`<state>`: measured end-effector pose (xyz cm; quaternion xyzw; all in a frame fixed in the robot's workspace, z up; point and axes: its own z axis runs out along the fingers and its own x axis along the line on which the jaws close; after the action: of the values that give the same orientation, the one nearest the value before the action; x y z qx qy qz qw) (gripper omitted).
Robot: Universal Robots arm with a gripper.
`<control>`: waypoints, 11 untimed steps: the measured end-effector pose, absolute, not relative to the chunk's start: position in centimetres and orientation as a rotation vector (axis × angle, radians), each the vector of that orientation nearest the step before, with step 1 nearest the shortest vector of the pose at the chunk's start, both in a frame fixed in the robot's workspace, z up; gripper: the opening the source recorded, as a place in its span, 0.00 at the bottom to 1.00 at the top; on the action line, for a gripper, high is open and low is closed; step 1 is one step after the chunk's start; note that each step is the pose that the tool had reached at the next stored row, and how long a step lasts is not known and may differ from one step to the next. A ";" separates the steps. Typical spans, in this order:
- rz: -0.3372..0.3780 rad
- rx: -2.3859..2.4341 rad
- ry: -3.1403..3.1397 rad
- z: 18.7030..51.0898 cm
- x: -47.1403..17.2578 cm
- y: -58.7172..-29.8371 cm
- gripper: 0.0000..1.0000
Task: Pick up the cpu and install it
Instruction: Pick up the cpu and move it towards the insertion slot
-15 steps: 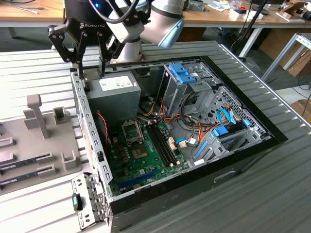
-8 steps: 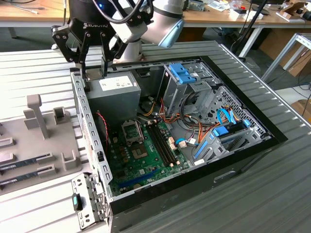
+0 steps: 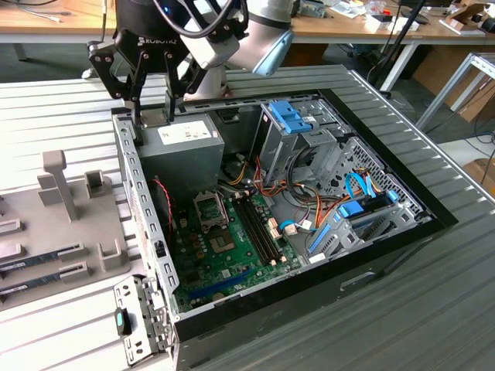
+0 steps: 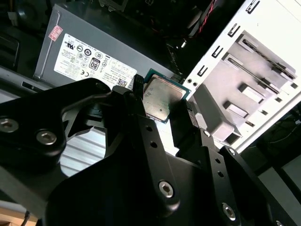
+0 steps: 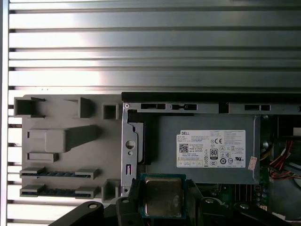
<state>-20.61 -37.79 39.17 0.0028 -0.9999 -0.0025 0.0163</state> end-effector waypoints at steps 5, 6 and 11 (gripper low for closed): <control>-0.008 0.009 -3.109 39.1 -20.2 -37.8 0.47; -0.008 0.009 -3.109 39.1 -20.2 -37.8 0.47; -0.008 0.009 -3.109 39.1 -19.9 -37.8 0.47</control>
<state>-19.88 -37.79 39.10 0.0028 -0.9999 -0.0025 0.0163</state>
